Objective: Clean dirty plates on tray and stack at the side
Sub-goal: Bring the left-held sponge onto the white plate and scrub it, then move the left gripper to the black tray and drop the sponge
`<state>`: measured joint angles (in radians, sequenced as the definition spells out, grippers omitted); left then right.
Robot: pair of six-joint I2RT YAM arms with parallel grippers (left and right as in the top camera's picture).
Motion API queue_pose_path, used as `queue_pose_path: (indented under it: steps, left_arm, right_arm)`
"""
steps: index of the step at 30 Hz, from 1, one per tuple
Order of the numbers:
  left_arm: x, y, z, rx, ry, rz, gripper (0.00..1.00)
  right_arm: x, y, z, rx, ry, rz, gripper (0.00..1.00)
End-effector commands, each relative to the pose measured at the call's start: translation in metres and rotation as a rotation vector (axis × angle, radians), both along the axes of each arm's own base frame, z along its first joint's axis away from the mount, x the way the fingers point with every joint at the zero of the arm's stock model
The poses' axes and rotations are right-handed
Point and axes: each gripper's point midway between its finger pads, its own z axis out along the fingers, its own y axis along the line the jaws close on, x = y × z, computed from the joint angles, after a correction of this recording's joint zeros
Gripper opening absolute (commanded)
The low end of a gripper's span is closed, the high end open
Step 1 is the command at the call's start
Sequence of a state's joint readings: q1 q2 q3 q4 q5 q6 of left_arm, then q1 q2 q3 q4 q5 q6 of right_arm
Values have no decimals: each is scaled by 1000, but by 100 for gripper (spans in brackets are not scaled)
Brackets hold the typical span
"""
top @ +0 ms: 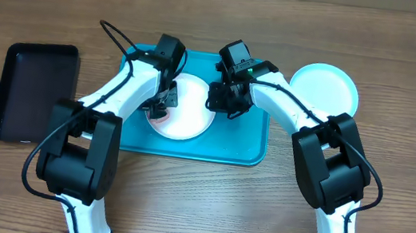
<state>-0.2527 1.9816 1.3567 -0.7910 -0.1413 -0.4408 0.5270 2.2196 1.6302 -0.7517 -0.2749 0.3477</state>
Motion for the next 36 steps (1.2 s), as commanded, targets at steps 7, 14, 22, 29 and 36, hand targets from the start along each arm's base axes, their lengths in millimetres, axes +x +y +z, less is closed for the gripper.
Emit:
queue_pose_path:
  steps: [7, 14, 22, 29, 36]
  left_arm:
    - [12, -94, -14, -458, 16, -133, 4]
    - [17, -56, -38, -360, 37, -51, 4]
    - [24, 22, -36, -138, 35, 87, 4]
    - [33, 47, -20, -45, 23, 124, 4]
    - [46, 46, 27, -47, 15, 132, 4]
  right_arm:
    - [-5, -5, -20, -39, 32, -6, 5]
    - [-6, -6, -20, -41, 35, -5, 5]
    - [-7, -6, -20, -44, 36, -2, 5]
    - [-7, -6, -20, -43, 35, -2, 5]
    - [-3, -11, -22, -75, 15, -1, 4]
